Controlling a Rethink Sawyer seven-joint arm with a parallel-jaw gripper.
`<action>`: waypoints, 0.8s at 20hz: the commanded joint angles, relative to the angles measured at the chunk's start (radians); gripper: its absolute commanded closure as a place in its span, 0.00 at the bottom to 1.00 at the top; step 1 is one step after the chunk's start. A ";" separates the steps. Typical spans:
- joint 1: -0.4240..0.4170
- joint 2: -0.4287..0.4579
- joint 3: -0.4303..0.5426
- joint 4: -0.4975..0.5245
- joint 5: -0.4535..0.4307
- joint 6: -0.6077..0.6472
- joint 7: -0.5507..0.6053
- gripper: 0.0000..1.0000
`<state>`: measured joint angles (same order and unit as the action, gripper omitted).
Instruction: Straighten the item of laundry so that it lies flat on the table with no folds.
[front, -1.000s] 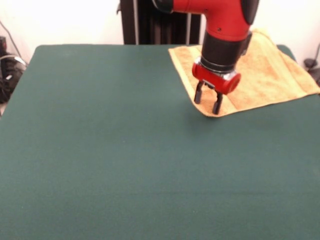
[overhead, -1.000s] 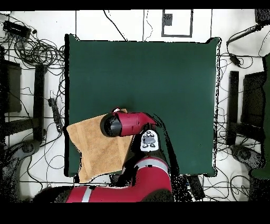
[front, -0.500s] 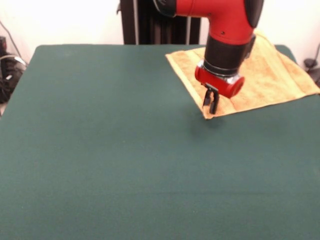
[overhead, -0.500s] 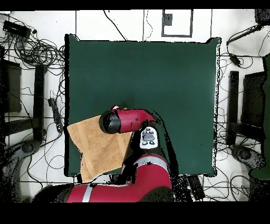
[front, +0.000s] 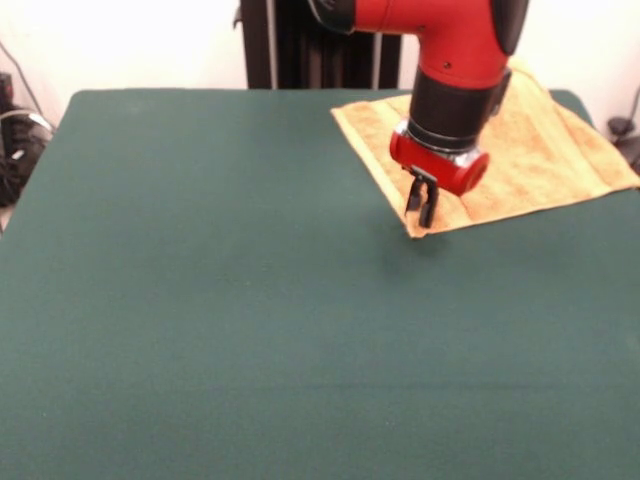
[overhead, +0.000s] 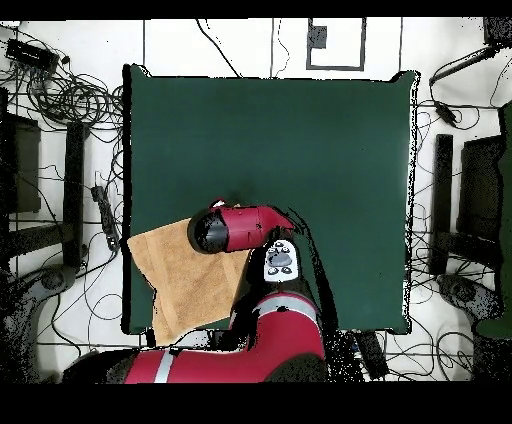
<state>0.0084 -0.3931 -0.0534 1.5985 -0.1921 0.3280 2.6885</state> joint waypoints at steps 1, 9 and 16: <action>-0.034 0.140 0.046 -0.066 -0.086 -0.063 -0.067 1.00; -0.056 0.113 -0.011 -0.113 -0.153 -0.061 -0.088 1.00; -0.099 0.080 -0.003 -0.099 -0.198 -0.050 -0.102 1.00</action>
<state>-0.0049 -0.3958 -0.0524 1.5731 -0.2956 0.3272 2.6888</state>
